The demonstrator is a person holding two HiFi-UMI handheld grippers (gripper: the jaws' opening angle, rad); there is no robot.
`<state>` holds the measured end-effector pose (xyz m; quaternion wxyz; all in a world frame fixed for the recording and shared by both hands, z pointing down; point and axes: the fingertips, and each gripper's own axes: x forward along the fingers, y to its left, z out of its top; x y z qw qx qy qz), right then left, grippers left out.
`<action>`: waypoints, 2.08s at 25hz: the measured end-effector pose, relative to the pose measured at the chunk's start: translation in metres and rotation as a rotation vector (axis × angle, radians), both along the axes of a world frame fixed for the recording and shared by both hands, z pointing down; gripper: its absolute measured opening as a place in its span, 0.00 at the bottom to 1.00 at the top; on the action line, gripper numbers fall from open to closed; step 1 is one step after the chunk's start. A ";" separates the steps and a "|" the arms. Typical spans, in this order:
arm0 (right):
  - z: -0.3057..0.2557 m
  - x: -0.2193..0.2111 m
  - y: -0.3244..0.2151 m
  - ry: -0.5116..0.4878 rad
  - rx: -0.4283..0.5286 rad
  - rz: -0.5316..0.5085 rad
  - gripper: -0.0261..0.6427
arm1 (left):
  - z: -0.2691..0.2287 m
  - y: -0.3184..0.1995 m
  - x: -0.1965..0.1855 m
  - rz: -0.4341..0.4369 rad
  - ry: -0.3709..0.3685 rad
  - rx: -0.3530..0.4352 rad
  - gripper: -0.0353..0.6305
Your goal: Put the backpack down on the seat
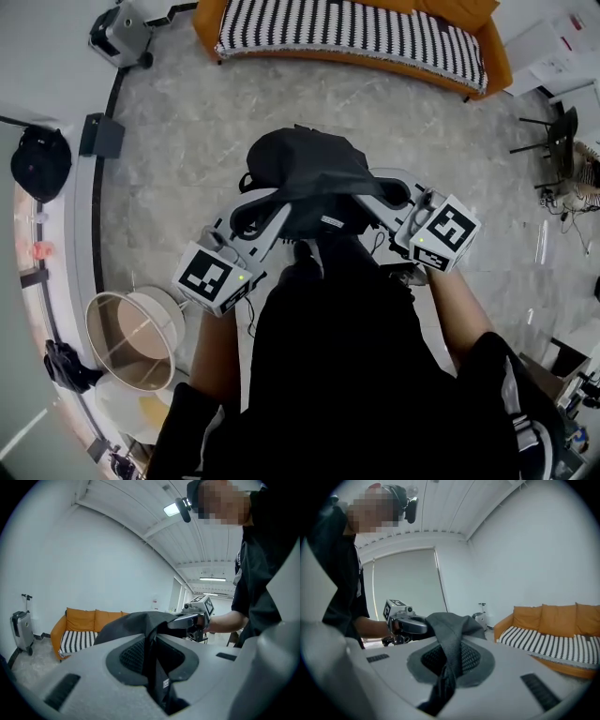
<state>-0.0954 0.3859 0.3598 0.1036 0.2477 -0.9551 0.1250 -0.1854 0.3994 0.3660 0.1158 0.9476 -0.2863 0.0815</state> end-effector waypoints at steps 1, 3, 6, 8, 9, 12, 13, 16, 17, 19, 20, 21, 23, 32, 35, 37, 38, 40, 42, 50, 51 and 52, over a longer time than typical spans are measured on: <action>0.000 0.002 -0.008 -0.002 0.001 0.003 0.09 | 0.001 -0.007 0.002 0.001 -0.005 -0.005 0.14; 0.002 0.004 -0.024 -0.005 0.003 0.006 0.09 | 0.004 -0.020 0.005 0.013 -0.010 -0.009 0.14; 0.003 0.008 -0.050 -0.010 0.006 0.004 0.09 | 0.007 -0.043 0.010 0.019 -0.015 -0.025 0.14; 0.003 0.013 -0.069 -0.018 0.005 0.003 0.09 | 0.008 -0.062 0.014 0.017 -0.021 -0.033 0.14; 0.003 0.016 -0.078 -0.023 0.004 0.003 0.09 | 0.007 -0.072 0.017 0.016 -0.022 -0.036 0.14; 0.002 0.026 -0.107 -0.032 0.004 0.003 0.09 | 0.006 -0.103 0.027 0.012 -0.016 -0.038 0.14; 0.001 0.029 -0.117 -0.034 0.005 0.003 0.09 | 0.006 -0.112 0.029 0.010 -0.019 -0.036 0.14; -0.002 0.039 -0.144 -0.042 0.009 -0.002 0.09 | 0.003 -0.139 0.039 0.006 -0.033 -0.033 0.14; -0.003 0.043 -0.153 -0.044 0.010 -0.004 0.09 | 0.001 -0.147 0.043 0.004 -0.036 -0.034 0.14; -0.005 0.052 -0.171 -0.048 0.011 -0.007 0.09 | -0.002 -0.164 0.051 0.003 -0.040 -0.034 0.14; -0.007 0.056 -0.179 -0.050 0.013 -0.008 0.09 | -0.003 -0.173 0.055 0.003 -0.042 -0.034 0.14; -0.008 0.059 -0.188 -0.052 0.014 -0.009 0.09 | -0.004 -0.181 0.059 0.003 -0.045 -0.033 0.14; -0.009 0.066 -0.204 -0.056 0.019 -0.013 0.09 | -0.005 -0.197 0.066 0.001 -0.049 -0.031 0.14; -0.007 0.088 -0.252 -0.064 0.029 -0.016 0.09 | 0.000 -0.243 0.088 -0.018 -0.054 -0.034 0.14; -0.008 0.091 -0.264 -0.064 0.031 -0.011 0.09 | -0.004 -0.256 0.091 -0.016 -0.050 -0.028 0.15; -0.008 0.095 -0.271 -0.065 0.031 -0.004 0.09 | -0.005 -0.265 0.094 -0.012 -0.048 -0.023 0.15; -0.007 0.096 -0.275 -0.064 0.029 0.000 0.09 | -0.005 -0.268 0.095 -0.010 -0.046 -0.022 0.15; -0.005 0.098 -0.281 -0.061 0.024 0.008 0.09 | -0.005 -0.276 0.096 -0.008 -0.042 -0.024 0.15; -0.003 0.099 -0.288 -0.057 0.018 0.011 0.09 | -0.004 -0.284 0.097 -0.005 -0.038 -0.030 0.15; 0.001 0.097 -0.330 -0.036 0.008 0.020 0.09 | 0.001 -0.326 0.095 0.012 -0.029 -0.040 0.15; 0.001 0.096 -0.337 -0.034 0.007 0.021 0.09 | 0.001 -0.333 0.095 0.013 -0.031 -0.041 0.15; 0.001 0.096 -0.343 -0.033 0.006 0.023 0.09 | 0.002 -0.340 0.094 0.014 -0.033 -0.042 0.15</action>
